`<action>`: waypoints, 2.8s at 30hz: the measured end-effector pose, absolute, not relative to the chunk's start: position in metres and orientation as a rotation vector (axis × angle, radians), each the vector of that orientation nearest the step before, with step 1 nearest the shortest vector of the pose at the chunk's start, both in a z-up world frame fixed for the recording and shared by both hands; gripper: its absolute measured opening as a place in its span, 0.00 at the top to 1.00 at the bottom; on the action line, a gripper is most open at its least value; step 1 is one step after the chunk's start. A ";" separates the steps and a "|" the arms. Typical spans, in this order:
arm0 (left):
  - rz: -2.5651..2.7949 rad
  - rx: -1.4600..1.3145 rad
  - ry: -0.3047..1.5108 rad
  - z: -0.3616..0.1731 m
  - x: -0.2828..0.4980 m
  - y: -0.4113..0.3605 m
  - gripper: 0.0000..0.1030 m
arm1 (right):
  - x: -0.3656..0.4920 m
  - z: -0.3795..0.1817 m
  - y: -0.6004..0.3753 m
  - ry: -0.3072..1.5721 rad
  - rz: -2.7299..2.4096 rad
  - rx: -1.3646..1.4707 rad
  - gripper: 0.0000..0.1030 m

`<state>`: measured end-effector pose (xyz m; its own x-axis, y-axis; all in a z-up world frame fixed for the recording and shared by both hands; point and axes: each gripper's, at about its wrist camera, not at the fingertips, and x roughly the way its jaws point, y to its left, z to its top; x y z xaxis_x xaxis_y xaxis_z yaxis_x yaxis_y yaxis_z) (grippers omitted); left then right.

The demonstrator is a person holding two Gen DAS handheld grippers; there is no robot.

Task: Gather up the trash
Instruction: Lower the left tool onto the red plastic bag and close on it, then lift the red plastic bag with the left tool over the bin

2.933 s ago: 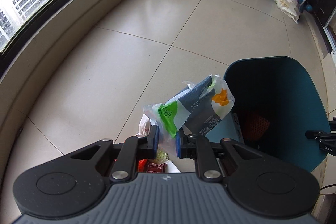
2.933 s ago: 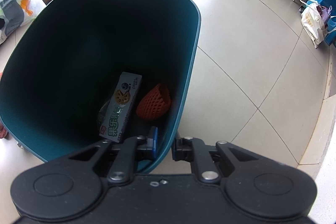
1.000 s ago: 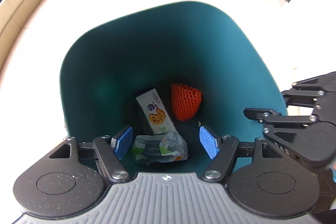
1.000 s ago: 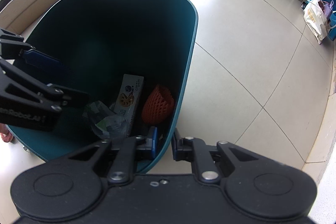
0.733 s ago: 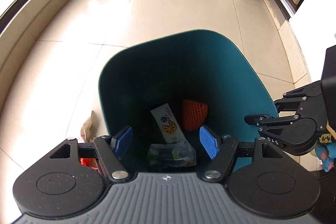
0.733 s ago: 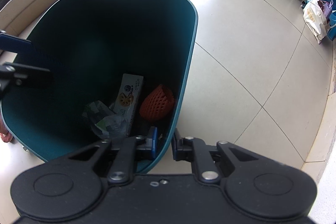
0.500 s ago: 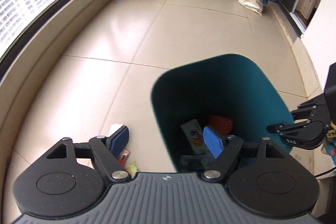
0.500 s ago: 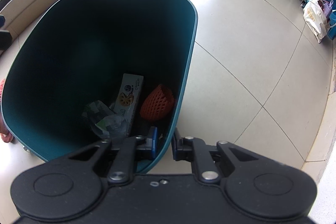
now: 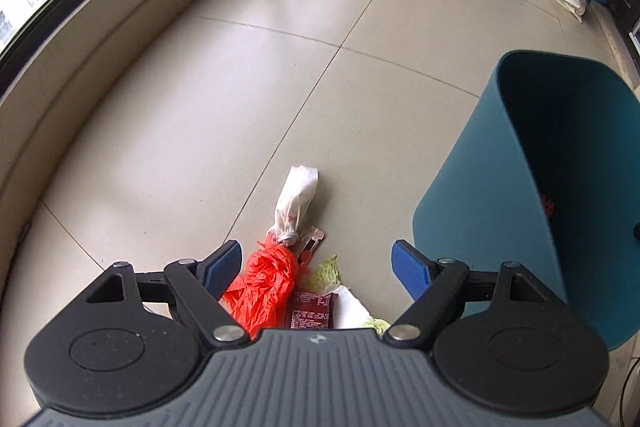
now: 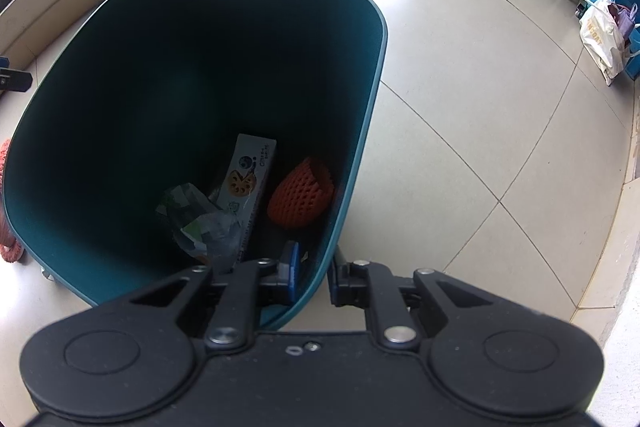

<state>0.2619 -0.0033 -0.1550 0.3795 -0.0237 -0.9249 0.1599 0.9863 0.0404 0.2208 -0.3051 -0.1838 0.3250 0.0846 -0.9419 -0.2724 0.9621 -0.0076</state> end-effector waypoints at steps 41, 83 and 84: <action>0.135 0.084 1.413 -0.360 0.312 0.031 0.39 | 0.222 -0.192 -0.296 1.241 0.232 -0.216 0.87; -0.356 0.184 1.047 -0.033 0.217 -0.153 0.39 | 0.222 -0.185 -0.310 1.199 0.246 -0.197 0.88; -0.377 0.175 1.055 -0.036 0.220 -0.162 0.39 | 0.221 -0.184 -0.311 1.199 0.245 -0.193 0.88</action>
